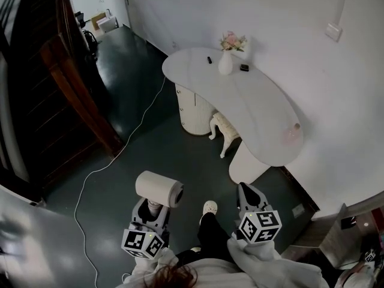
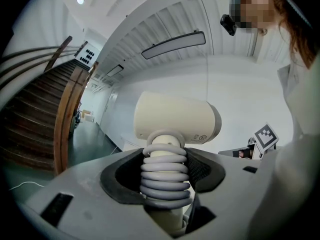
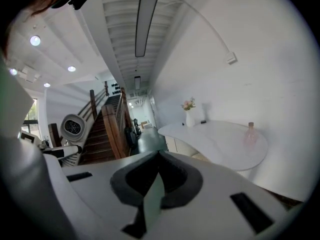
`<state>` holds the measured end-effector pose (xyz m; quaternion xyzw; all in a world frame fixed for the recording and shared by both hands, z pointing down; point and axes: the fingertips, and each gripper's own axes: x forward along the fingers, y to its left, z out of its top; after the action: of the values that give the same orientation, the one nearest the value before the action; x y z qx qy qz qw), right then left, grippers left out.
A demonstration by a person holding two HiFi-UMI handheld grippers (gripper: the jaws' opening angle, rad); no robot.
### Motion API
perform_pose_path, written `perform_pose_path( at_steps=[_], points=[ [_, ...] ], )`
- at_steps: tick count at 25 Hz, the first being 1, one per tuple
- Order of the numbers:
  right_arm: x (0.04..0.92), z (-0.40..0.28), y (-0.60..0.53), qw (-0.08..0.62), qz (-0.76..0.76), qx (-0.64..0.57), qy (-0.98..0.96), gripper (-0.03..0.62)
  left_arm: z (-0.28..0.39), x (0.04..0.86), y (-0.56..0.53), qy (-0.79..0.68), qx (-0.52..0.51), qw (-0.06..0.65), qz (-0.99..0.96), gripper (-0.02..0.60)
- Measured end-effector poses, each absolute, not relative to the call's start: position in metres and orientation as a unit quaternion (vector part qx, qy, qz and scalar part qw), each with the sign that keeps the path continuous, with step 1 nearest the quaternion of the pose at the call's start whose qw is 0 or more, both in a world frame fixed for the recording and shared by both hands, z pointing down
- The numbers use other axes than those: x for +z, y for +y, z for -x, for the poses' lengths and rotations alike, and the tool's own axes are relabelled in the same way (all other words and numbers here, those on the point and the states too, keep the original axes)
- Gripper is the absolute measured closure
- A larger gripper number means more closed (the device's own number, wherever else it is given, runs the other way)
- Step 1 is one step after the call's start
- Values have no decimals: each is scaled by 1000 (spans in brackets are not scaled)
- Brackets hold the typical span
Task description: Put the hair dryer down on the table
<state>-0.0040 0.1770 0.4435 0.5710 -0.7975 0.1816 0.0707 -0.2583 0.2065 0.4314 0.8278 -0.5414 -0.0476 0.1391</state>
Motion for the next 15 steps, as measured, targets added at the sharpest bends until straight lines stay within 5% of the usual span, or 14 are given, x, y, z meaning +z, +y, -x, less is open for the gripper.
perform_pose_path(
  at_steps=[15],
  points=[
    [438,-42,16,54,-572,187,-796,545,217,425,47,-539,-58,135,-829,347]
  ],
)
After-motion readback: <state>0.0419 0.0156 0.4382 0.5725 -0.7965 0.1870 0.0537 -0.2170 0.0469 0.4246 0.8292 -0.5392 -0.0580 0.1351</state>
